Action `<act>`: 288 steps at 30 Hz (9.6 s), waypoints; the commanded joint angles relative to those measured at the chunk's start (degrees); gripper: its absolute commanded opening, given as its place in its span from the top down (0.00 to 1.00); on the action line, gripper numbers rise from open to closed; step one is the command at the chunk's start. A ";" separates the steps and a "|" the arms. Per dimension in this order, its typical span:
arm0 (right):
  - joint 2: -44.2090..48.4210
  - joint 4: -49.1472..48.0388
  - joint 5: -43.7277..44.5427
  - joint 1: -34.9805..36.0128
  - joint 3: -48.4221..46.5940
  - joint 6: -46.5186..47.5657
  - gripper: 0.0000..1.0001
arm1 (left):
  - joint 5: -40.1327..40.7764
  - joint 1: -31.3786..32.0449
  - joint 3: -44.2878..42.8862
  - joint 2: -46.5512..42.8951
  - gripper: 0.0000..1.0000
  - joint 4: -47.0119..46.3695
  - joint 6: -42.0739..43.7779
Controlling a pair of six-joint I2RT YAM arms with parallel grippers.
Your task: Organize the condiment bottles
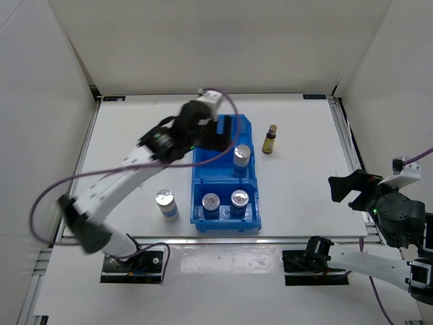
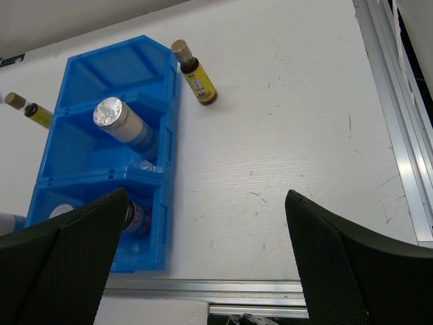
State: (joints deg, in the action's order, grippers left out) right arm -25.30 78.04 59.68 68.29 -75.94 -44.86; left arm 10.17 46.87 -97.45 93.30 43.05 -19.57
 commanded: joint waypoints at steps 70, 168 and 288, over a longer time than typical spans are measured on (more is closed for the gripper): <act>-3.79 10.38 2.11 0.00 0.44 0.56 0.00 | -2.79 -8.20 10.79 -0.58 0.88 -3.14 -6.09; -77.18 -44.82 -36.22 -46.59 -21.43 30.26 0.97 | 20.76 -11.80 44.45 -42.76 0.00 1.86 3.23; -18.91 -13.70 -27.07 -31.91 10.46 25.79 0.00 | 32.97 -12.08 2.71 0.92 0.89 -17.11 5.16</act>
State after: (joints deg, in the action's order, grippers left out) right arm -44.62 65.84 32.62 36.10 -65.71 -19.22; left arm 34.81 32.25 -90.98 98.94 28.64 -15.25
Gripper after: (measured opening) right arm 0.996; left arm 0.441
